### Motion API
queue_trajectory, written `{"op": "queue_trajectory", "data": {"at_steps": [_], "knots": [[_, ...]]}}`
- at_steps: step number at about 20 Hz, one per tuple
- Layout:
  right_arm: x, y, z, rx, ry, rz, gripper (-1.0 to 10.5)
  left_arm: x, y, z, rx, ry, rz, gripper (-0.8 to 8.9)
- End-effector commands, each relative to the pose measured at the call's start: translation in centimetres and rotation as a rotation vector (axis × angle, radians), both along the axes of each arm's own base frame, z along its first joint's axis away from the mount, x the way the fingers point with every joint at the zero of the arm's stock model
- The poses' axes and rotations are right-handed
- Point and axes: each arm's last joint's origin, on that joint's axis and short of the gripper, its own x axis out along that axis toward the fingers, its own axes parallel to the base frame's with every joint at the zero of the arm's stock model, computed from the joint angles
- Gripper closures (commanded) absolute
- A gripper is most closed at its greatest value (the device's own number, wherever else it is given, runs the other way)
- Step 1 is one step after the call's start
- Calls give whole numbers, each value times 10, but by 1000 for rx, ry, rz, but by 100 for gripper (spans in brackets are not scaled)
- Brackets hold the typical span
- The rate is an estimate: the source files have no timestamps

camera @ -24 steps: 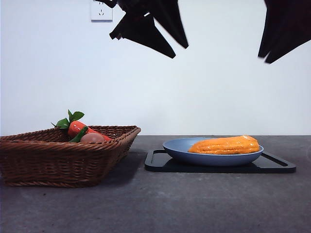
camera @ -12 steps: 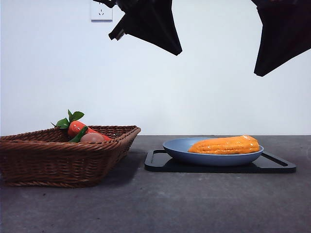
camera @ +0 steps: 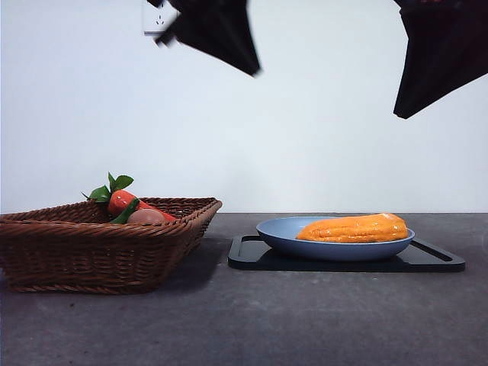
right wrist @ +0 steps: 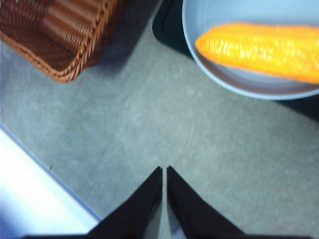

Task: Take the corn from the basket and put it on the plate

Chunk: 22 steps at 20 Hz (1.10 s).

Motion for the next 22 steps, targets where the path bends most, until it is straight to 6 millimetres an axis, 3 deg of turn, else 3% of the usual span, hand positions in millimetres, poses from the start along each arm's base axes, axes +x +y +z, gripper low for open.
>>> {"op": "queue_trajectory", "data": {"at_steps": [1,3,5,9,11,15,22], "knots": [[3,2,0,1,-12,14,945,-5,27,32,-73,-150,46,806],[4,2,1,3,-18,14,945,-13,61,43,-130,-256,124,806],[5,3,1,8,-31,14,945,-27,99,38,-184,-369,222,806],[8,4,3,22,-74,14,945,-71,166,6,-211,-524,430,806],[10,5,5,31,-101,14,945,-93,186,-11,-201,-565,510,806],[15,6,8,51,-163,14,945,-127,206,-52,-175,-607,622,806],[24,9,16,93,-291,14,945,-163,209,-142,-183,-650,652,806]]}}
